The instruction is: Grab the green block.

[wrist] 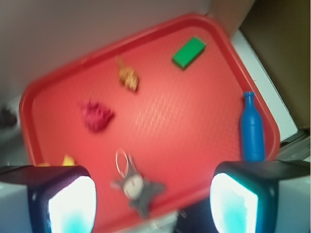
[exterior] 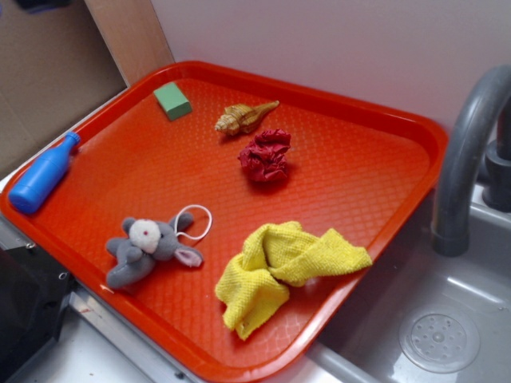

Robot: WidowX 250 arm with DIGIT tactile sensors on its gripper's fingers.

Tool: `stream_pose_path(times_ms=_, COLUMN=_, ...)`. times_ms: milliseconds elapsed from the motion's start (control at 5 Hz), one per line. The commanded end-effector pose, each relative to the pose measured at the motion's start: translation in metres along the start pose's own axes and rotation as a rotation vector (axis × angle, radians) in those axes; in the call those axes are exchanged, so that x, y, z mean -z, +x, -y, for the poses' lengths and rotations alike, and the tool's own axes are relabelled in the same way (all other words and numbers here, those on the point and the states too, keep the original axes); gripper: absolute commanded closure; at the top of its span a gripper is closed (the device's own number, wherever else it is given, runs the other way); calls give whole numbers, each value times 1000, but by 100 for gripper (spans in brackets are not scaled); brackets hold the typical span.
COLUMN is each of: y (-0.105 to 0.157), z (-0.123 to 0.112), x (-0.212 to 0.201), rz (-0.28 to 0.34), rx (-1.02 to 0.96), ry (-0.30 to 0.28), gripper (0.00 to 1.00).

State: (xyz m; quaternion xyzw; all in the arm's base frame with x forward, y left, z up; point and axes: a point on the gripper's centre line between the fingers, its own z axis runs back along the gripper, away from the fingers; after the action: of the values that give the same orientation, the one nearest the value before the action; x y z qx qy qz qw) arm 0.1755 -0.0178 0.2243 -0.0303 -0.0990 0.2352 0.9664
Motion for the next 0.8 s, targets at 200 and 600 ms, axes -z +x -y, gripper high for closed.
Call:
stream_pose_path(times_ms=200, y=110, z=-47, x=74, rz=289, rx=-527, ry=170, gripper=0)
stream_pose_path(times_ms=600, y=133, z=-98, x=131, rz=278, rx=-459, ry=250, gripper=0)
